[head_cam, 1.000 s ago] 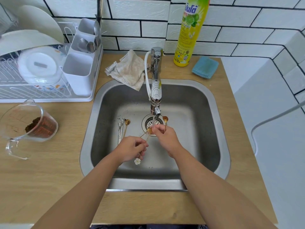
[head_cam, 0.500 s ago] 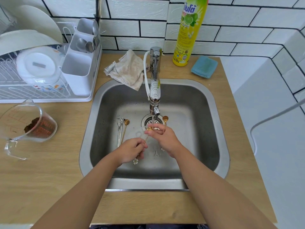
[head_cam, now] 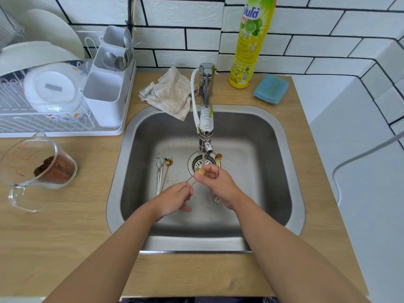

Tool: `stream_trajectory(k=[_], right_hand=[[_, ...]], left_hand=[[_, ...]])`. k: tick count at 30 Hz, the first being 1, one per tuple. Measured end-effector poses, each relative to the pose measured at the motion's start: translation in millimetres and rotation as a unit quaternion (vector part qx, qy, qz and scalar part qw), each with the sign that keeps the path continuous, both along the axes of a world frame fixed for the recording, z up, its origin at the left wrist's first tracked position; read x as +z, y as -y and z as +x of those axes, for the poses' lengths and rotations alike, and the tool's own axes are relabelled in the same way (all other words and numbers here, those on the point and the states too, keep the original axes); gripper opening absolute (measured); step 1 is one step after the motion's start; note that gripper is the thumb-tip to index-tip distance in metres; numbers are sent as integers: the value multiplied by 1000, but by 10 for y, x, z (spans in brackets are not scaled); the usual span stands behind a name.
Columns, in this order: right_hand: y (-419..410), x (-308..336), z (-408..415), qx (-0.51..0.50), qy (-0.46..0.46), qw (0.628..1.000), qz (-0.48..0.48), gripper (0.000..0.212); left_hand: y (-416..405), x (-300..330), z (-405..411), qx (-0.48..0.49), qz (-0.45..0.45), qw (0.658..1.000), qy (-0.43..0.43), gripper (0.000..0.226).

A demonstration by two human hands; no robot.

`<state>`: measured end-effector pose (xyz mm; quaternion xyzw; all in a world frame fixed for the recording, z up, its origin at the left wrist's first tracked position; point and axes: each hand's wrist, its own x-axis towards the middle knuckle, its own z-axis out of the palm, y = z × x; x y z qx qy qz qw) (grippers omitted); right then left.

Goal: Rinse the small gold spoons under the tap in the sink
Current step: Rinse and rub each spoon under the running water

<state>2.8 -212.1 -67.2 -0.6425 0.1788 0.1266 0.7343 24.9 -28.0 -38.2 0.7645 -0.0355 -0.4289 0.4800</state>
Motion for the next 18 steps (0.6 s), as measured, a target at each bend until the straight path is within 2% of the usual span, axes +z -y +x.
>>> stream_trajectory(k=[4, 9, 13, 15, 18], right_hand=[[-31, 61, 28, 14, -10, 998, 57, 35], [51, 52, 24, 50, -10, 995, 88, 36], [42, 58, 24, 5, 15, 1000, 27, 15], [12, 58, 20, -16, 22, 999, -16, 16], [-45, 29, 20, 4, 4, 997, -79, 22]], left_hand=[[0, 55, 17, 26, 17, 998, -47, 26], [-21, 54, 47, 56, -48, 996, -57, 18], [-46, 88, 29, 58, -85, 994, -45, 18], [-53, 101, 23, 27, -72, 997, -6, 19], [-75, 90, 52, 4, -18, 999, 47, 16]])
